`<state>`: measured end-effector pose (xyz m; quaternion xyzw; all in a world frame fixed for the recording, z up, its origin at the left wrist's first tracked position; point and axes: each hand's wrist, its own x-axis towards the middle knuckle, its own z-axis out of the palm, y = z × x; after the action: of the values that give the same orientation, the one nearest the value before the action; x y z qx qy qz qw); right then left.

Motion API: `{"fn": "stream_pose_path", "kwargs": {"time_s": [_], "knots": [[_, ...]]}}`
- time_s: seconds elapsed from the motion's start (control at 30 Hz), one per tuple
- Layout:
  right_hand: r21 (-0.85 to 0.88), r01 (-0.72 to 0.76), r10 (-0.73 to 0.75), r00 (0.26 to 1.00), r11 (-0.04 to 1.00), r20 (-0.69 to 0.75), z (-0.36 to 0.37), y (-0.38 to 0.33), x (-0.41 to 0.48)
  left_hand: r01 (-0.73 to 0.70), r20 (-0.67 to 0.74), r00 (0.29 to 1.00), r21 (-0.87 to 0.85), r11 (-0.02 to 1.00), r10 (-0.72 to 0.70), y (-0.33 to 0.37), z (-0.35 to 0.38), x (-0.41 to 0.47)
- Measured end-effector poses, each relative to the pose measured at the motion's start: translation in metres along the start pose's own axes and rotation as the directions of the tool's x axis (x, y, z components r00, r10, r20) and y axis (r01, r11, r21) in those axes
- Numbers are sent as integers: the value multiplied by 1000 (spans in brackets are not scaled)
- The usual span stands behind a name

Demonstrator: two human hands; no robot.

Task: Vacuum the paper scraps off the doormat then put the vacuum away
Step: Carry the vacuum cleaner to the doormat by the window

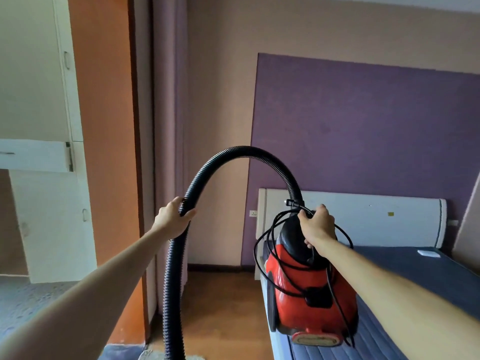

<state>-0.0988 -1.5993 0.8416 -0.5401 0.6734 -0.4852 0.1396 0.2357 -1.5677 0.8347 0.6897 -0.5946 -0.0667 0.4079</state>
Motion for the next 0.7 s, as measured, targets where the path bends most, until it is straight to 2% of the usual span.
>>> {"fn": "stream_pose_path", "kwargs": {"time_s": [0.4, 0.7], "knots": [[41, -34, 34, 999, 999, -8, 100, -34, 120, 24, 17, 1000, -1, 1000, -24, -47, 62, 168], [32, -52, 52, 999, 998, -3, 167, -18, 227, 50, 15, 999, 36, 998, -51, -62, 133, 272]]}}
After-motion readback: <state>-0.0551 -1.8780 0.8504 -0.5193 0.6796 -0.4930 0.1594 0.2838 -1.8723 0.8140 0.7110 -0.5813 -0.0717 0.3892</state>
